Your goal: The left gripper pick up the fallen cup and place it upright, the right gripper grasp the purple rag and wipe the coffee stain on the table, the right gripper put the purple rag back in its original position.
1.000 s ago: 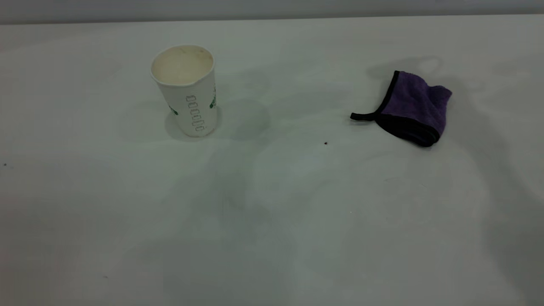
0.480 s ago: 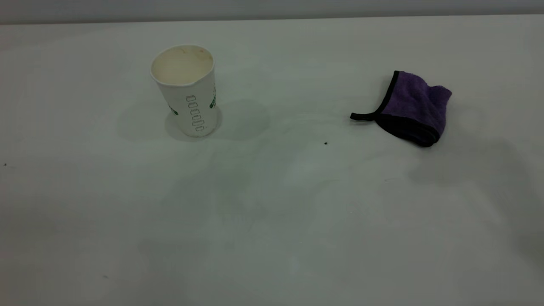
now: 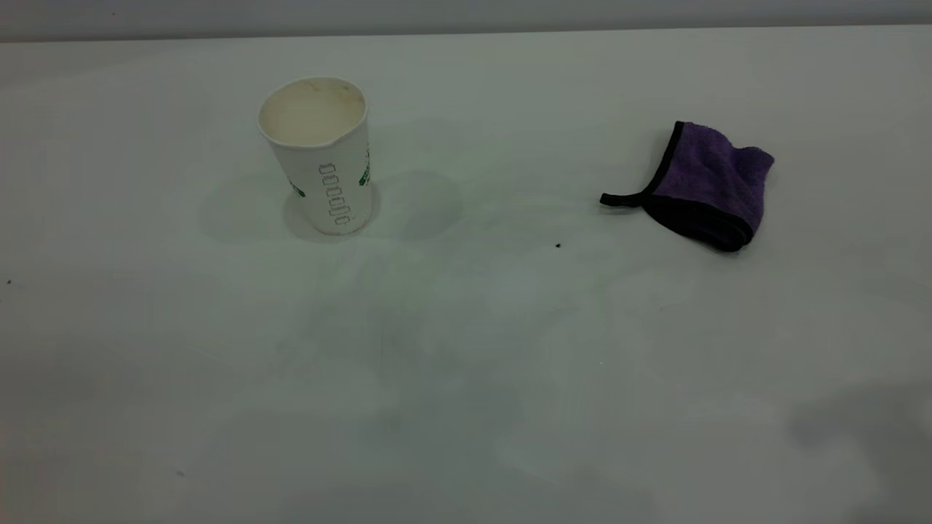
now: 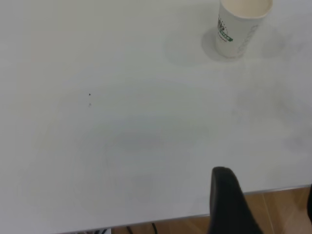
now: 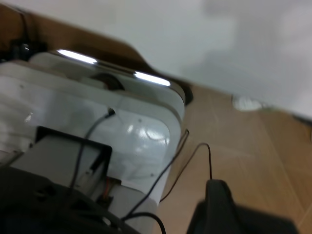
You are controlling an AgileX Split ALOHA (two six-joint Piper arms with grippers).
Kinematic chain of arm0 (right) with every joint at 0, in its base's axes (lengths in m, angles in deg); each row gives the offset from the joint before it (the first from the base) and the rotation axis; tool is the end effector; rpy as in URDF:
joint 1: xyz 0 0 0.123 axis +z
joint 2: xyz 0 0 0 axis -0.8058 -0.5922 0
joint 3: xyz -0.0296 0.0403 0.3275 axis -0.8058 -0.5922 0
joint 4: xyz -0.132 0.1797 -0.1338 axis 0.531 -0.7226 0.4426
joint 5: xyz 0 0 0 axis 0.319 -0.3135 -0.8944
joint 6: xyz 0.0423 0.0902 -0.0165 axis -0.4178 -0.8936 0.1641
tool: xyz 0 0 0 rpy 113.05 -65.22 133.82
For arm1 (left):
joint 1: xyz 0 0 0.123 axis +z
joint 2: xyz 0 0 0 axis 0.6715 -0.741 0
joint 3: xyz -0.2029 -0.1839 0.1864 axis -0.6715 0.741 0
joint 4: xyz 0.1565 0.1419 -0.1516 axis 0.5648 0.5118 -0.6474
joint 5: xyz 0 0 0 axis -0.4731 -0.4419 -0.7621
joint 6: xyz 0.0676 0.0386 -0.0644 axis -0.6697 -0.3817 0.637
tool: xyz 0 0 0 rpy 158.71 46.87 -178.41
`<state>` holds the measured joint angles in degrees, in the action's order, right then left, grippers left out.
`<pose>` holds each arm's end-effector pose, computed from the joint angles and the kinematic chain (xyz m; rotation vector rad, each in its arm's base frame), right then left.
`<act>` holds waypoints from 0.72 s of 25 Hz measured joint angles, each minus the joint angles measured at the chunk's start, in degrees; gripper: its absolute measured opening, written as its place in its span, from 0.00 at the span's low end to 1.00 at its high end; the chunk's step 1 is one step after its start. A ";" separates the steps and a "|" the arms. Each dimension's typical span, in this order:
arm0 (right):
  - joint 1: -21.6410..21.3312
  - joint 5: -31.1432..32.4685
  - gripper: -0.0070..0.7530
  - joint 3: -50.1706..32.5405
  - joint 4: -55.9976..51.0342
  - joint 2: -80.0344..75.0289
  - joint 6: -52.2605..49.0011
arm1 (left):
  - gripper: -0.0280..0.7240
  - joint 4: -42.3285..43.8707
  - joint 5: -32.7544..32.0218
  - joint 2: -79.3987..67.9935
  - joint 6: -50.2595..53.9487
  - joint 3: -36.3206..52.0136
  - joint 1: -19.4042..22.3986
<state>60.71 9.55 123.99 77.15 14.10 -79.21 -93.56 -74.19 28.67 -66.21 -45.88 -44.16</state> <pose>0.1325 0.0309 0.2795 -0.3504 3.0315 0.2203 -0.0405 -0.0052 0.2674 0.1086 2.0968 -0.0696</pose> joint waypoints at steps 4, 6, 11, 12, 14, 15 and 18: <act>0.00 -1.10 0.64 -8.65 0.97 10.80 -1.61 | 0.64 0.00 0.00 0.00 0.00 0.00 0.00; 0.00 -1.79 0.64 -10.69 1.66 16.86 -2.78 | 0.64 0.00 0.00 0.00 0.00 0.00 0.00; 0.00 -5.24 0.64 -12.87 4.00 30.97 -5.35 | 0.64 0.00 0.00 0.00 0.00 0.00 0.00; 0.00 -5.32 0.64 -13.08 4.22 33.63 -5.54 | 0.64 0.00 0.00 0.00 0.00 0.00 0.00; 0.00 -5.39 0.64 -13.08 4.49 37.85 -5.69 | 0.64 0.00 0.00 0.00 0.00 0.00 0.00; 0.00 -5.39 0.64 -13.08 4.41 39.87 -5.69 | 0.64 0.00 0.00 0.00 0.00 0.00 0.00; 0.00 -5.33 0.64 -13.08 3.61 45.33 -5.69 | 0.64 0.00 0.00 0.00 0.00 0.00 0.00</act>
<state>60.71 4.21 110.92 80.77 59.43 -84.90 -93.56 -74.19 28.67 -66.21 -45.88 -44.16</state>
